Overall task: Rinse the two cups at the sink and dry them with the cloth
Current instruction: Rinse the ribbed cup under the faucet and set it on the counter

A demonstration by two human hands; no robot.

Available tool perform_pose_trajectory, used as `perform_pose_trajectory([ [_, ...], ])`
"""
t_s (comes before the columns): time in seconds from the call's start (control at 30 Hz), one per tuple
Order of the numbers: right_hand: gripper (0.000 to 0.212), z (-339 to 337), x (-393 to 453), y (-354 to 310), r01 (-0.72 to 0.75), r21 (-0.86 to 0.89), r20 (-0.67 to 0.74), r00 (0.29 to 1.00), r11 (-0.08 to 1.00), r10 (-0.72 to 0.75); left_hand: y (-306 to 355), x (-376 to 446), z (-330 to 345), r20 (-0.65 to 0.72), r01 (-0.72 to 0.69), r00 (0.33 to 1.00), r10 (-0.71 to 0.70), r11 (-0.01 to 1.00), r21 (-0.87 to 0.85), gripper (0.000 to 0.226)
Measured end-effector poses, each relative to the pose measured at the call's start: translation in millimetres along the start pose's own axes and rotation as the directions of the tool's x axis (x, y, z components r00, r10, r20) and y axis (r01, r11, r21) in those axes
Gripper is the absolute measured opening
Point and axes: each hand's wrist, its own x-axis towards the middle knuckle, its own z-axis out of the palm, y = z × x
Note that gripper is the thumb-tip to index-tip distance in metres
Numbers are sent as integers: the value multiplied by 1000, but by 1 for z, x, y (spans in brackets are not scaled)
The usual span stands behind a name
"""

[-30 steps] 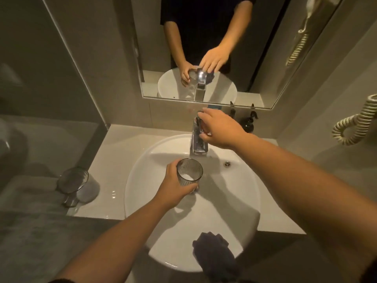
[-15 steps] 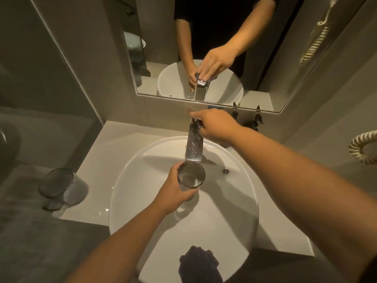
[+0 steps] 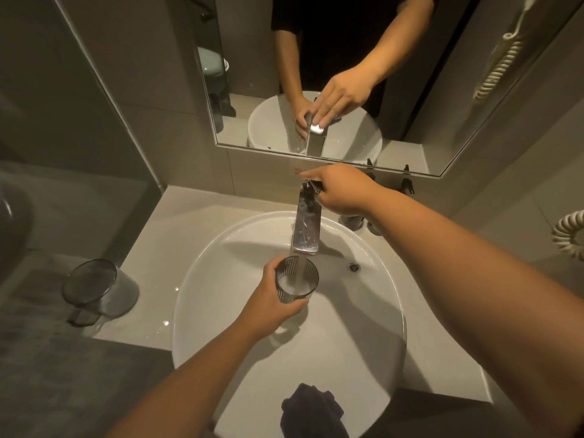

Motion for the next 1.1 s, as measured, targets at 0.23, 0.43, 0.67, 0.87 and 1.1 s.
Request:
perform_pose_trajectory([
  [0.23,53,6,1,-3,-35,-20,-40,999,999,35,11,15,4,85,23,996,-22,1000,-14,88],
  [0.43,52,9,-1,-3,-49,-14,-68,997,999,48,-1,12,-13,9,22,1000,-22,999,-45,84],
  [0.67,53,9,-1,-2,-60,6,-82,995,998,61,-2,14,0,23,-20,1000,21,998,-56,84],
  [0.87,52,10,0,-1,-62,9,-83,995,998,62,-1,20,5,33,6,999,-5,1000,-29,84],
  [1.1,51,12,0,1,-55,25,-106,993,998,57,-5,27,-2,89,4,996,-5,1000,23,79],
])
